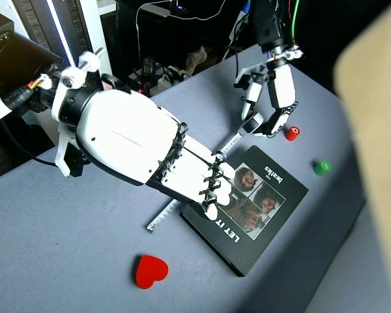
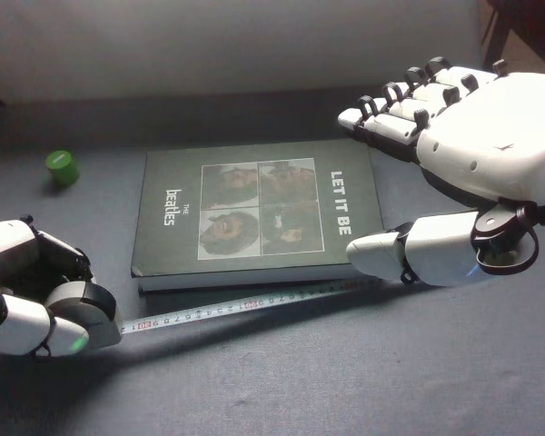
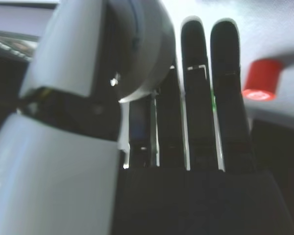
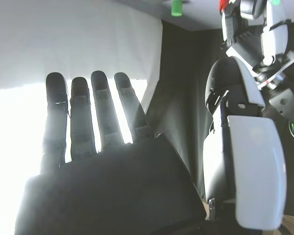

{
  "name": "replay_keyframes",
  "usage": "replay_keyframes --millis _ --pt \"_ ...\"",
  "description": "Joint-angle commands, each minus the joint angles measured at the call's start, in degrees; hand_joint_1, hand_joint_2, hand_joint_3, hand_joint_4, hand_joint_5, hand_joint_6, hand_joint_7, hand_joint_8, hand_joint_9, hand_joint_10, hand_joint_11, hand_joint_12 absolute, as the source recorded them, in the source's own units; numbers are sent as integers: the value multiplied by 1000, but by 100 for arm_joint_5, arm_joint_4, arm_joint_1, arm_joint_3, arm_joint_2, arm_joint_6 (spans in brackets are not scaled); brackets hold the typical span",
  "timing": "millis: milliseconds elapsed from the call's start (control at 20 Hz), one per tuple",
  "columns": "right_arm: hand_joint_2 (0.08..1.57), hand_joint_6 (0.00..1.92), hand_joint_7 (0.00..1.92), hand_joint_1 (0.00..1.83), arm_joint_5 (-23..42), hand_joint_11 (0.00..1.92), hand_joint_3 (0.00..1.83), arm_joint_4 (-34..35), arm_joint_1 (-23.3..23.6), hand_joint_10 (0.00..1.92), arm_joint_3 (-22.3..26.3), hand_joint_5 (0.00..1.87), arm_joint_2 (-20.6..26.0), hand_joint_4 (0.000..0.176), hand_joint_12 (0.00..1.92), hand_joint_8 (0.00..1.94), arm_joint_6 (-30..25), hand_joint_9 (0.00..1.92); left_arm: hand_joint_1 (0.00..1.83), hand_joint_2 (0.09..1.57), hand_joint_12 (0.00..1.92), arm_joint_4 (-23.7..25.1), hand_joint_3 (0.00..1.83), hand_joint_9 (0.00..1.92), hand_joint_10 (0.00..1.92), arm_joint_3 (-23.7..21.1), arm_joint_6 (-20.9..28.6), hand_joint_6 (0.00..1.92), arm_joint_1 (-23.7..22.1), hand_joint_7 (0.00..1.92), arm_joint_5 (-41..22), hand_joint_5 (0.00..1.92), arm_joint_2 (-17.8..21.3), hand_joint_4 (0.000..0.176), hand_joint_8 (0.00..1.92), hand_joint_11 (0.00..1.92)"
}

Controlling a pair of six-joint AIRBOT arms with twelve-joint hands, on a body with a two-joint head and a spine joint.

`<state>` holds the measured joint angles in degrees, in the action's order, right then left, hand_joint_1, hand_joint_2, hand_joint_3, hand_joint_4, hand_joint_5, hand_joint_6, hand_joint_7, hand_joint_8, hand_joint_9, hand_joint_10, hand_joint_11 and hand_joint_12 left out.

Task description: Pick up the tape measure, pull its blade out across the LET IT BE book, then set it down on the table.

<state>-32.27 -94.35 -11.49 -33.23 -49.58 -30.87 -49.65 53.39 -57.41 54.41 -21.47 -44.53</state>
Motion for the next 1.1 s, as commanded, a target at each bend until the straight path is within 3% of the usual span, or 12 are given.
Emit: replay_keyframes --millis 0,250,450,550,700,750,800,850,900,950,1000,1050 --pt "1087 1 73 80 -103 0 1 -340 35 2 23 33 30 6 577 2 -35 47 816 1154 811 66 0 756 33 -1 64 75 -36 871 -491 799 -4 0 11 375" --pt "1091 0 56 80 -106 0 2 -362 35 2 23 29 30 6 583 0 -56 50 664 1072 757 291 0 609 0 -35 -26 0 -230 675 -523 589 251 0 0 269" --pt "1088 0 56 88 -109 0 0 -369 34 2 23 28 32 6 588 0 -63 50 562 1011 758 290 0 486 0 127 -672 0 -883 550 -185 463 502 0 0 149" --pt "1089 0 55 89 -109 0 0 -369 34 1 23 28 32 6 591 0 -63 50 558 1009 764 100 0 485 0 227 -1315 0 -1398 561 -1 456 545 0 4 146" --pt "1088 1 67 93 -109 0 0 -369 33 3 30 32 34 4 641 3 -63 60 557 1008 775 -1214 0 497 5 185 -3191 3 -2334 573 299 462 518 0 8 166" --pt "1102 14 288 147 -109 69 1 -370 33 21 32 199 34 0 883 11 -63 257 559 1010 803 -1727 0 581 19 79 -3900 4 -2634 647 282 500 502 0 12 231" --pt "1114 35 545 216 -109 264 1 -370 33 61 35 412 34 0 964 28 -63 510 569 1027 895 -2364 0 700 55 -99 -4812 10 -2943 743 184 583 476 0 27 358" --pt "1108 92 832 358 -106 546 0 -373 33 460 37 690 34 0 1126 176 -63 733 603 1034 1062 -2909 0 757 315 -287 -5463 3 -3170 844 15 727 444 0 89 499" --pt "1108 92 832 358 -102 546 0 -377 34 460 40 690 34 0 1126 176 -63 733 603 1034 1062 -3399 0 757 315 -484 -6089 3 -3356 844 -223 727 398 0 89 499" --pt "1072 733 830 546 -102 800 0 -380 33 1313 43 767 35 0 1534 975 -63 804 655 1036 1335 -3899 0 684 1043 -683 -6819 120 -3536 751 -494 852 327 0 698 661" --pt "1053 1418 790 725 -102 1065 0 -383 32 1799 44 770 36 0 1844 1698 -62 944 700 1046 1665 -4397 0 699 1655 -877 -7442 1010 -3690 664 -727 648 241 0 1363 788" --pt "1041 1901 917 913 -102 1432 0 -386 32 1916 45 798 36 0 1918 1931 -62 1157 815 1078 1911 -4754 3 870 1910 -1127 -7887 1871 -3793 744 -1007 559 141 0 1899 1010"
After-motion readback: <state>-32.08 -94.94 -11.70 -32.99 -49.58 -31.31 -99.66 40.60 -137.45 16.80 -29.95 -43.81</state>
